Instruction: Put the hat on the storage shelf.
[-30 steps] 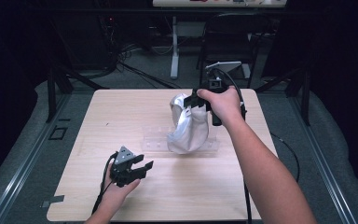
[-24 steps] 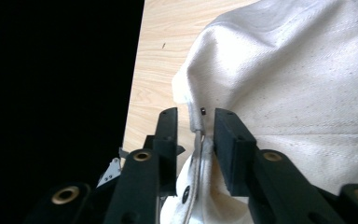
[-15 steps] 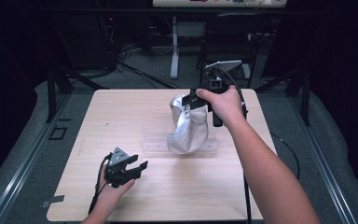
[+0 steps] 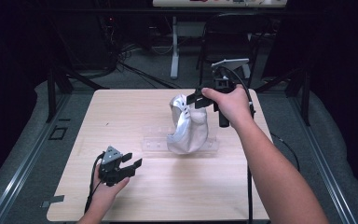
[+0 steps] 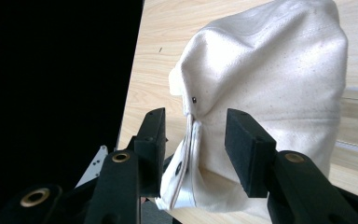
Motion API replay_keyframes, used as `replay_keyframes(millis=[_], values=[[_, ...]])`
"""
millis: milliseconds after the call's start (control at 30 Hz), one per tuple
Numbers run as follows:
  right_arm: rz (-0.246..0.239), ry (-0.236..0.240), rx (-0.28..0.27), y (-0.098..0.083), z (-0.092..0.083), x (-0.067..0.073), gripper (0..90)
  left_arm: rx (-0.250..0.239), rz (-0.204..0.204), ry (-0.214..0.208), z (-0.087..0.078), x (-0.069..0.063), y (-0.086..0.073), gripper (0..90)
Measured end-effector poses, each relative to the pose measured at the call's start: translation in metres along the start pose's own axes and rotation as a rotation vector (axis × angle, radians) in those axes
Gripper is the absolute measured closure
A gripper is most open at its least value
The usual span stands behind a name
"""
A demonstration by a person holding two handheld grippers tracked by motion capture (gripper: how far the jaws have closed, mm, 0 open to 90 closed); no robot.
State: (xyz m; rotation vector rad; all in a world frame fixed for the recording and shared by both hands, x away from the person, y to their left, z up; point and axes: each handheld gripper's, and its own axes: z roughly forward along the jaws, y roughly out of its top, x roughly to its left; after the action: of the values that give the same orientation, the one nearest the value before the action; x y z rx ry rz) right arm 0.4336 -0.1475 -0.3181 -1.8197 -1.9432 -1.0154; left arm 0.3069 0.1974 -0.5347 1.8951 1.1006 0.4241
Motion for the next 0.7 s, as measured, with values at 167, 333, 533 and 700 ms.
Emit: replay_keyframes(millis=[167,333,533,700], values=[[-0.021,-0.031,-0.002,-0.006,-0.006,-0.001,56.8,-0.002,-0.014,0.006,0.0,0.003,-0.001,48.7],[-0.03,-0.042,0.012,-0.01,-0.01,-0.006,56.5,0.005,-0.018,0.007,0.001,0.004,-0.002,48.5],[-0.024,-0.054,0.014,-0.019,-0.019,-0.02,56.4,0.006,-0.021,0.009,0.001,0.004,-0.002,48.4],[-0.02,-0.069,0.007,-0.029,-0.027,-0.037,56.3,0.016,-0.02,0.01,0.001,0.004,-0.003,48.1]])
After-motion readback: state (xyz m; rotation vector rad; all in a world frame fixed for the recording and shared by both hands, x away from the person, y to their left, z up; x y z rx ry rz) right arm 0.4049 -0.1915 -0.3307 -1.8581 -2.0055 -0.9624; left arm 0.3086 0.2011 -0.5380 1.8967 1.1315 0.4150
